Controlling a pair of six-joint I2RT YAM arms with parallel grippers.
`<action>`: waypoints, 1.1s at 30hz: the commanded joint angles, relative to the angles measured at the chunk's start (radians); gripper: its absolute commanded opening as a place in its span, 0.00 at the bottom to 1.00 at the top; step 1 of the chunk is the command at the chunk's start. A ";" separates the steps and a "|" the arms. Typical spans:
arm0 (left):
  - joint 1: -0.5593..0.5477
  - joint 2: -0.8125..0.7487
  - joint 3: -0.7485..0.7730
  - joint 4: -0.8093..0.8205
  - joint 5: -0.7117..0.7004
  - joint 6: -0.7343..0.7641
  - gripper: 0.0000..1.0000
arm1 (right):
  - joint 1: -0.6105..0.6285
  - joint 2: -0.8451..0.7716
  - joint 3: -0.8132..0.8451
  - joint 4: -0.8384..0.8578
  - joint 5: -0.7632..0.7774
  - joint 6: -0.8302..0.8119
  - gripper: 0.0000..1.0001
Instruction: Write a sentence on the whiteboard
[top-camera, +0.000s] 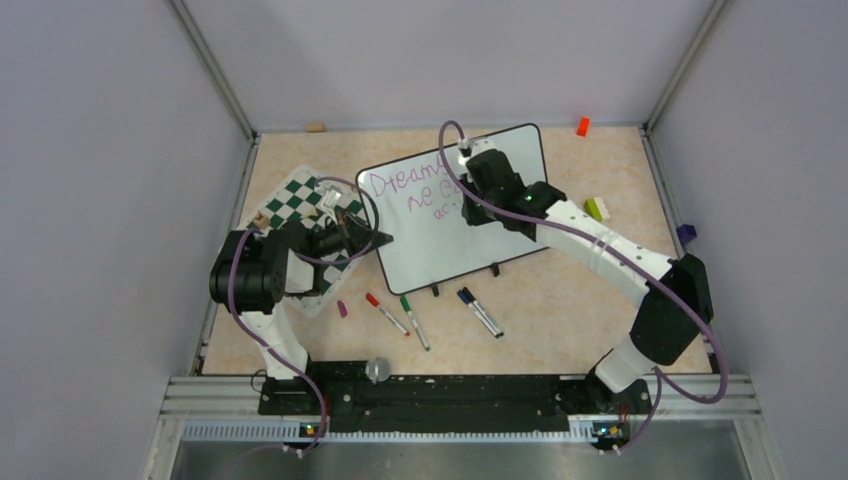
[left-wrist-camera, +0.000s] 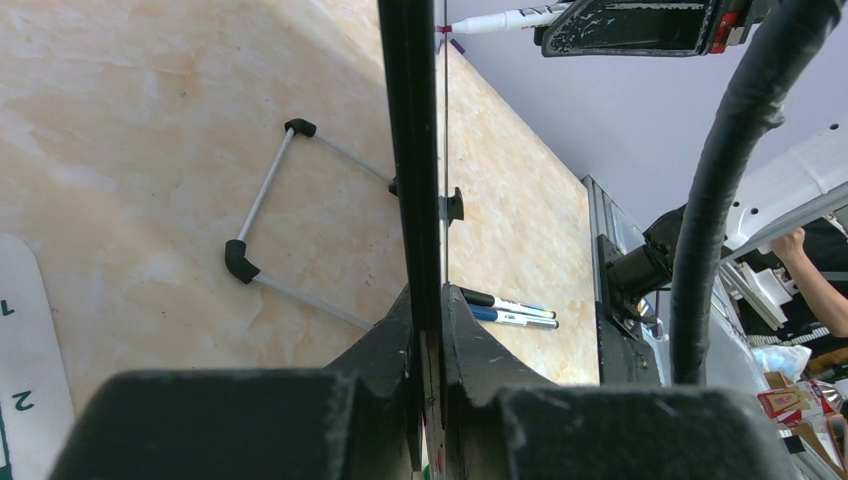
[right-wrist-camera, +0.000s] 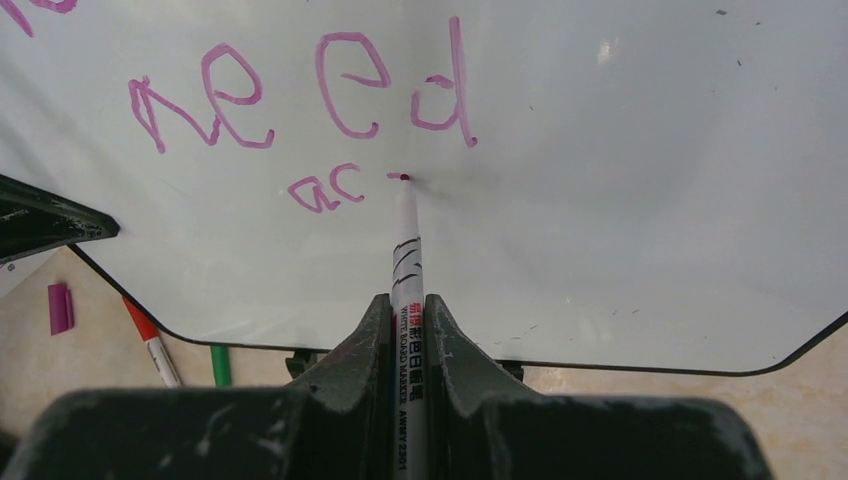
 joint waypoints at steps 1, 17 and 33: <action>-0.009 -0.011 -0.008 0.079 0.112 0.087 0.00 | -0.027 -0.007 0.035 0.004 0.048 0.000 0.00; -0.009 -0.010 -0.007 0.079 0.109 0.087 0.00 | -0.027 -0.071 0.049 0.020 0.027 -0.026 0.00; -0.009 -0.007 -0.004 0.079 0.110 0.086 0.00 | -0.026 -0.025 0.081 0.044 -0.023 -0.039 0.00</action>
